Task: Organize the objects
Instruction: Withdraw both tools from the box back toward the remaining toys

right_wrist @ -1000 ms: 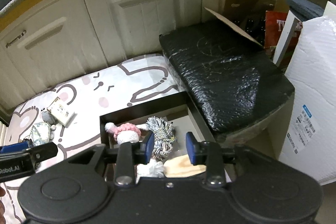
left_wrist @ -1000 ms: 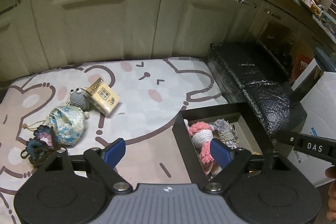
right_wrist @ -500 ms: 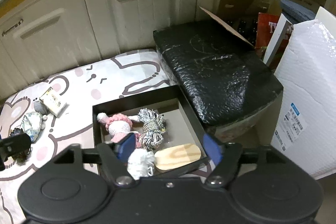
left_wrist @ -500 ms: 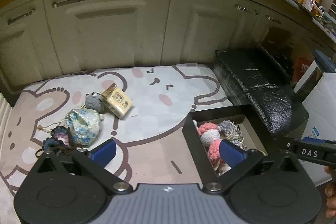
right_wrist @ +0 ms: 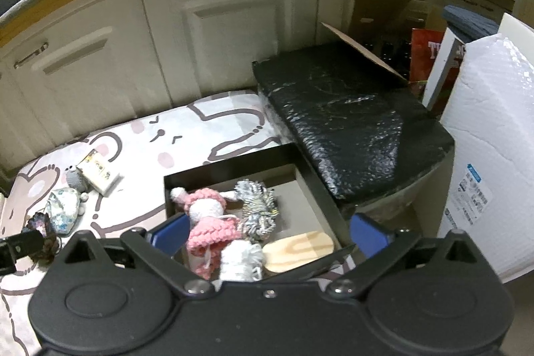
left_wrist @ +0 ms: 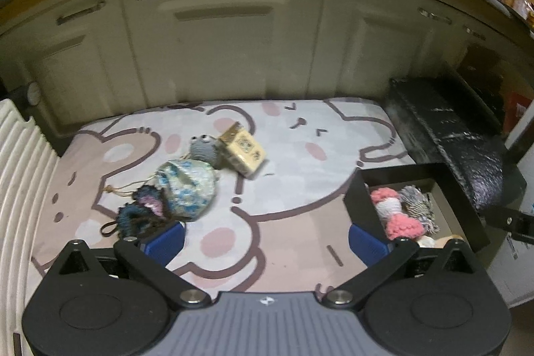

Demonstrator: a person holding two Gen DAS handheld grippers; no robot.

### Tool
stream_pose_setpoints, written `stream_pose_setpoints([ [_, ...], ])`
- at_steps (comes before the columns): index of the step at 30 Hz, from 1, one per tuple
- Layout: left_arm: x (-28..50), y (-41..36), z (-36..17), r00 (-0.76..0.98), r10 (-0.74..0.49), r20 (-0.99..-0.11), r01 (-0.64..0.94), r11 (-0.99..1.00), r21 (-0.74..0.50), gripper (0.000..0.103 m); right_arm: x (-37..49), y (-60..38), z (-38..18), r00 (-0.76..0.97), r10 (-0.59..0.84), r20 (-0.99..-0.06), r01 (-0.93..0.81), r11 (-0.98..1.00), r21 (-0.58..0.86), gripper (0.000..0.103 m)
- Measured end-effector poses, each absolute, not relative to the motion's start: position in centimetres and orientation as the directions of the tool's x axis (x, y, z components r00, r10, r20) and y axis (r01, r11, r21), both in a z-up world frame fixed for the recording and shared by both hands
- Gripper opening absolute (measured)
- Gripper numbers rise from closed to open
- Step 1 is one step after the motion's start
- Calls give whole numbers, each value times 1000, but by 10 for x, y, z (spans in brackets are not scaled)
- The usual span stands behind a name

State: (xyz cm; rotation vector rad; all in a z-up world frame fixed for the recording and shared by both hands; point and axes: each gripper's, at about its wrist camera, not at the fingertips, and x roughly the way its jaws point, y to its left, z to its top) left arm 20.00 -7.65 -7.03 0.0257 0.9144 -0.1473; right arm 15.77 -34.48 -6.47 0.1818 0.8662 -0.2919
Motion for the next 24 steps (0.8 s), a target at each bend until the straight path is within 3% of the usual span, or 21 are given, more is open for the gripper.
stream_pose_setpoints([
  [24, 201, 42, -63, 642, 27, -766, -62, 998, -17, 103, 198, -223, -74, 647, -40, -761, 118, 992, 48, 103],
])
